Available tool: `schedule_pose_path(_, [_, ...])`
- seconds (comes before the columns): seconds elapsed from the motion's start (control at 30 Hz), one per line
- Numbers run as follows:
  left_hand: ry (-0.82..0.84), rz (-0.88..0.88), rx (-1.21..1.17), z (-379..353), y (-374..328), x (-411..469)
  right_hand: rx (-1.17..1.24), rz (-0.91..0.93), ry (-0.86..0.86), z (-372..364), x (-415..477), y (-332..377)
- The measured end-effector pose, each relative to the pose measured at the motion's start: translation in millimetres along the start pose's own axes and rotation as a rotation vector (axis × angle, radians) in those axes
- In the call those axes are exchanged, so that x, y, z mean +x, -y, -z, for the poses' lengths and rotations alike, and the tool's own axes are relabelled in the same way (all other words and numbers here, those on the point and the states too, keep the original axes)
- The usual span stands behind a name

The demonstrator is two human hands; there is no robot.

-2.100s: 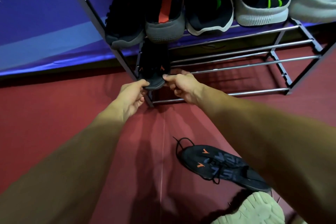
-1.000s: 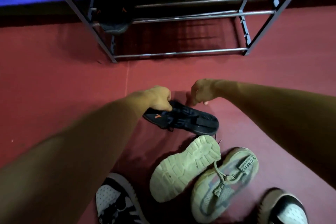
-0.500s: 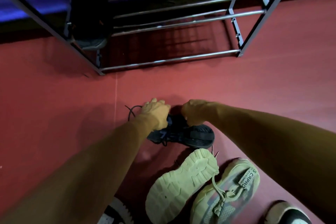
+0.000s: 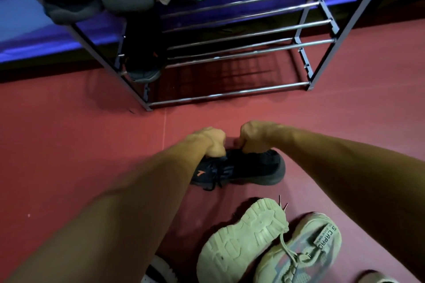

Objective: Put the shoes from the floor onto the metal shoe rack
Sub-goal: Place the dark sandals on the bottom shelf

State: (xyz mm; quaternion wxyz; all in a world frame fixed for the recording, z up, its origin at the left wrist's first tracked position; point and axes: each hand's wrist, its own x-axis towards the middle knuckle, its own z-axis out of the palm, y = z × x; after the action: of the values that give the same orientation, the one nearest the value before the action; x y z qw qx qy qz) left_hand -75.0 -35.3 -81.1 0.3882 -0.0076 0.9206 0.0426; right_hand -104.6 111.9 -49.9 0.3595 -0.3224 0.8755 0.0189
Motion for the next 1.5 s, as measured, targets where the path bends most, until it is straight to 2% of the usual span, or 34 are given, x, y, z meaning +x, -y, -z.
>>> schedule_pose_path(0.17, [-0.169,-0.024,-0.002,33.1,-11.5,-11.0,0.133,-0.031,-0.027,44.8,-32.0,-11.1])
schedule_pose_path(0.43, [-0.400,-0.003,-0.049,95.2,-18.0,-48.4,0.227,-0.064,-0.303,106.3,-69.1,-28.6])
schedule_pose_path(0.63, [-0.525,0.068,-0.176,120.5,1.8,-74.7,0.519,-0.125,-0.492,113.8,-79.7,-56.2])
schedule_pose_path(0.7, [-0.530,0.084,-0.295,121.5,11.3,-75.1,0.619,-0.138,-0.514,112.9,-77.2,-59.6])
schedule_pose_path(0.77, [-0.499,0.083,-0.530,120.3,14.5,-74.9,0.700,-0.159,-0.560,111.8,-73.4,-60.4])
schedule_pose_path(0.87, [-0.370,0.090,-0.891,117.6,11.4,-78.5,0.816,-0.140,-0.609,110.9,-67.2,-54.3])
schedule_pose_path(0.97, [-0.264,0.050,-1.123,118.1,7.9,-80.9,0.914,-0.121,-0.681,111.5,-54.9,-43.6])
schedule_pose_path(1.07, [-0.274,0.020,-1.246,119.1,8.3,-77.6,0.976,-0.163,-0.779,109.9,-33.3,-32.6])
schedule_pose_path(1.17, [-0.273,0.061,-1.353,120.1,15.1,-75.0,1.018,-0.199,-0.801,111.4,-15.6,-24.8])
schedule_pose_path(1.27, [-0.248,0.083,-1.357,118.8,25.7,-72.6,1.069,-0.231,-0.816,115.0,-0.1,-20.7])
schedule_pose_path(1.37, [-0.210,0.019,-1.430,113.5,33.3,-68.1,1.079,-0.271,-0.878,117.5,13.9,-14.0])
schedule_pose_path(1.5, [-0.314,0.003,-1.566,107.5,44.8,-60.7,1.108,-0.303,-0.914,120.8,24.5,0.3])
